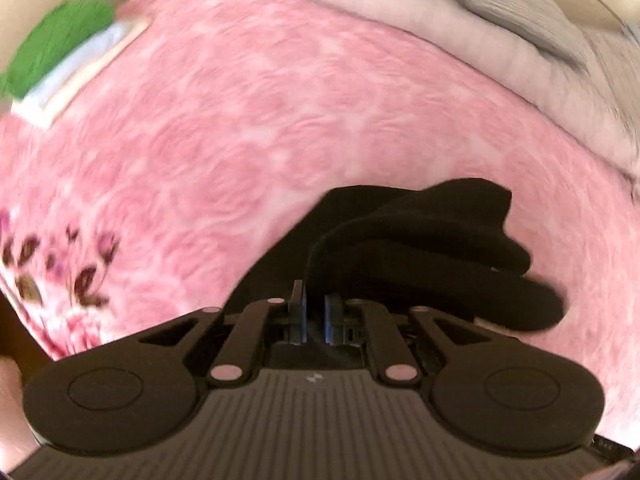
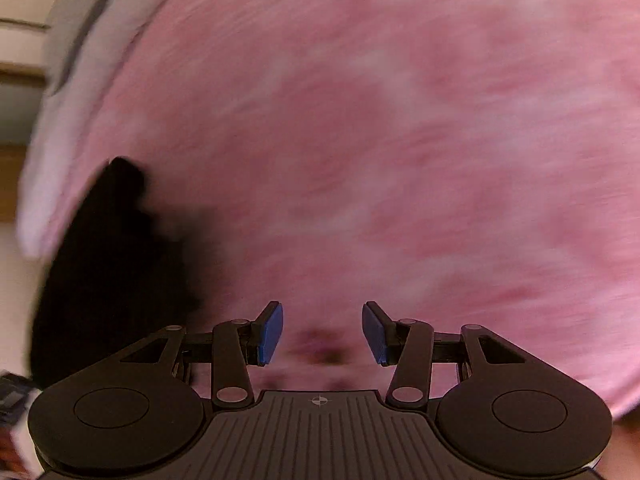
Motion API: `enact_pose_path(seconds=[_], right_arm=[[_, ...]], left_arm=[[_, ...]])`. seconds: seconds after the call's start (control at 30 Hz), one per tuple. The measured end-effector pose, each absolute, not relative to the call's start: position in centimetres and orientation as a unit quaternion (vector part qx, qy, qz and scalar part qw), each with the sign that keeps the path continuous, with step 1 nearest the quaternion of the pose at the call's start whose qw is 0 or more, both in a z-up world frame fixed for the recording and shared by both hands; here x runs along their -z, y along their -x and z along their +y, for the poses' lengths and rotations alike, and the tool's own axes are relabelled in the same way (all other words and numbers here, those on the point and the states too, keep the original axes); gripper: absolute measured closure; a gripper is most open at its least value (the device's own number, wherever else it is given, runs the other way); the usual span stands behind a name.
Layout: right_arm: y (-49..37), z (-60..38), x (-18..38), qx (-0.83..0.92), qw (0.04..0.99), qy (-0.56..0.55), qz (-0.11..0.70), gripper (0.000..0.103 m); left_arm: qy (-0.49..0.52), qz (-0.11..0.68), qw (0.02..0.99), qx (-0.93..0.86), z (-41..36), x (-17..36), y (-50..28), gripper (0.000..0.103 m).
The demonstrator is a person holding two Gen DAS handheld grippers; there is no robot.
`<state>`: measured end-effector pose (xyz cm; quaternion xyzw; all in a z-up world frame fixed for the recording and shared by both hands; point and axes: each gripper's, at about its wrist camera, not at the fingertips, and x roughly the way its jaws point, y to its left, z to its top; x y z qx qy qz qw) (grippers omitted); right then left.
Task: Fold clothes
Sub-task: 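Grasp an edge of the black garment with both grippers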
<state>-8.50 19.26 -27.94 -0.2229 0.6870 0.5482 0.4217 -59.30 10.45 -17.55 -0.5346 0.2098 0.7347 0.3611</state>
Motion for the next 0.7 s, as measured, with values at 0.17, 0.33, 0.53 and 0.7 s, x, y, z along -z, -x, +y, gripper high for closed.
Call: enact_pose_path(seconds=[0.17, 0.33, 0.53, 0.7], right_arm=[[14.2, 20.2, 28.1, -0.556, 0.412, 0.121, 0.711, 0.055], [14.0, 21.3, 29.3, -0.482, 0.47, 0.049, 0.738, 0.045], [15.6, 23.1, 32.9, -0.414, 0.453, 0.046, 0.788, 0.037], [16.4, 21.8, 31.8, -0.41, 0.448, 0.037, 0.794, 0.092]], left_arm=[[0.59, 0.157, 0.35, -0.711, 6.6, 19.9, 62.6, 0.095], [0.604, 0.144, 0.369, -0.692, 6.1, 21.6, 64.1, 0.095], [0.62, 0.141, 0.384, -0.669, 6.3, 22.9, 65.5, 0.095], [0.615, 0.13, 0.419, -0.655, 7.3, 21.5, 66.4, 0.098]])
